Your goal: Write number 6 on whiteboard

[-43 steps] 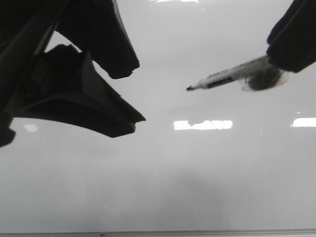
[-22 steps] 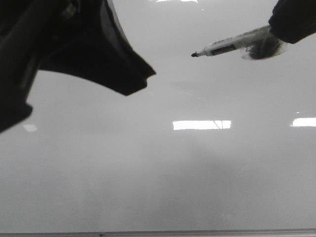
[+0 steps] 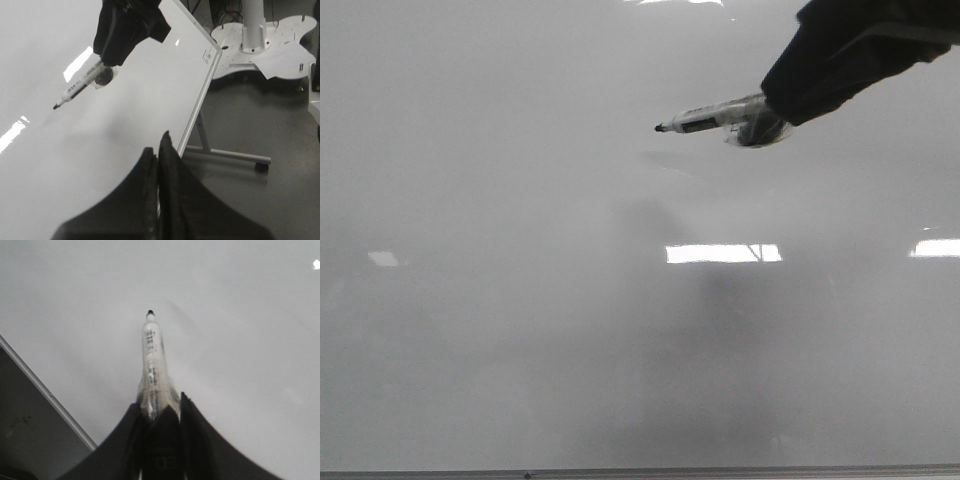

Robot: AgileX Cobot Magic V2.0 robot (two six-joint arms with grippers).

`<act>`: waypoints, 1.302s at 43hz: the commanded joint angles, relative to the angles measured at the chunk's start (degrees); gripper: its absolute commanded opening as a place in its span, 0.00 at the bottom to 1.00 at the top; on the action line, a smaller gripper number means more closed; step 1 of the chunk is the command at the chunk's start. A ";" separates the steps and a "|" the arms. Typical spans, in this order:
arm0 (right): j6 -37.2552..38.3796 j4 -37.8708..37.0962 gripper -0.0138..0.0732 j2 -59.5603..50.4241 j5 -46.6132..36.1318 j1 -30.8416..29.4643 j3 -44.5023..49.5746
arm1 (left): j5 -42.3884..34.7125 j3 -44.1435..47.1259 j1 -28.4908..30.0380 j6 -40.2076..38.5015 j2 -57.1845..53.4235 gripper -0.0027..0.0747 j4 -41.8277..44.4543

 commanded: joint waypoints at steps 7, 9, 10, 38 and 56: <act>-0.42 0.87 0.09 2.57 -9.66 1.64 -4.54 | -5.24 -0.26 -0.04 -0.74 -5.28 0.01 -1.12; -0.42 0.87 0.09 3.21 -10.93 1.58 -5.66 | -5.22 -0.26 -0.04 -0.74 -5.28 0.01 -1.12; -0.42 0.87 0.09 3.47 -11.36 1.58 -6.18 | -5.22 -0.26 -0.04 -0.74 -5.18 0.01 -1.12; -0.48 0.53 0.09 23.78 -0.27 7.77 -16.27 | -5.22 -0.26 -0.04 -0.74 -5.18 0.01 -1.12; -0.36 0.41 0.09 19.53 -2.49 3.40 -15.98 | -5.22 -0.26 -0.04 -0.74 -5.18 0.01 -1.12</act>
